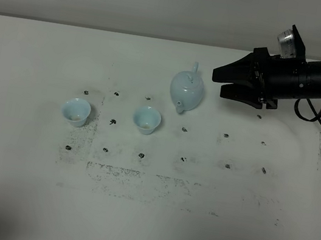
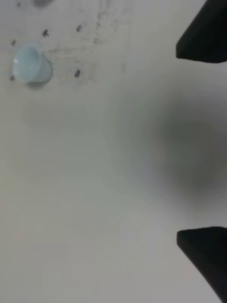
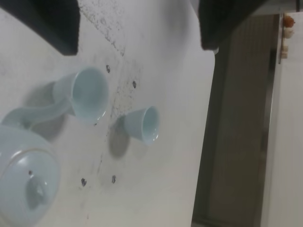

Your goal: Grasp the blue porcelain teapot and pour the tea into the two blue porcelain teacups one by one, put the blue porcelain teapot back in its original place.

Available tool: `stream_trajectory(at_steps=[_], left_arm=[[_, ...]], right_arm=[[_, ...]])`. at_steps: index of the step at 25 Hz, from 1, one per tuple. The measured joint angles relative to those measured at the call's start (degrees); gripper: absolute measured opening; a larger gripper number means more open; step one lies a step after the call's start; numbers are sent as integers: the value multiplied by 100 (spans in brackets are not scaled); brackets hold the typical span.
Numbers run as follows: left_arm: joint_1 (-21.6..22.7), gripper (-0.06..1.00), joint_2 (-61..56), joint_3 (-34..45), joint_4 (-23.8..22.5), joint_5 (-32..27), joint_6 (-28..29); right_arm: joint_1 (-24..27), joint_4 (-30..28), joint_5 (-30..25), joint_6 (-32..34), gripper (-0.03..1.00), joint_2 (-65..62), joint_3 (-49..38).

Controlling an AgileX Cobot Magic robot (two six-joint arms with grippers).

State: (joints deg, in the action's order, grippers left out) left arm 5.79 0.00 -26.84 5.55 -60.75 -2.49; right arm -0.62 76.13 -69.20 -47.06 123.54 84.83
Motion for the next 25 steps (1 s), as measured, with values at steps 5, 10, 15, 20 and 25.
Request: stream_trajectory(at_steps=[5, 10, 15, 20, 25], left_arm=[[-376, 66, -20, 0, -6, -6, 0], [-382, 66, -20, 0, -6, -6, 0], [-382, 66, -20, 0, -6, 0, 0], [-382, 66, -20, 0, -6, 0, 0], [-382, 66, -20, 0, -6, 0, 0]], right_arm=[[0, -609, -16, 101, 52, -41, 547], [-82, -2380, -13, 1096, 52, -213, 1258], [-831, -4729, 219, 2713, 52, -248, 2161], [-1594, -6237, 255, 4031, 52, -241, 3005], [-1906, -6386, 432, 4196, 52, 123, 3757]])
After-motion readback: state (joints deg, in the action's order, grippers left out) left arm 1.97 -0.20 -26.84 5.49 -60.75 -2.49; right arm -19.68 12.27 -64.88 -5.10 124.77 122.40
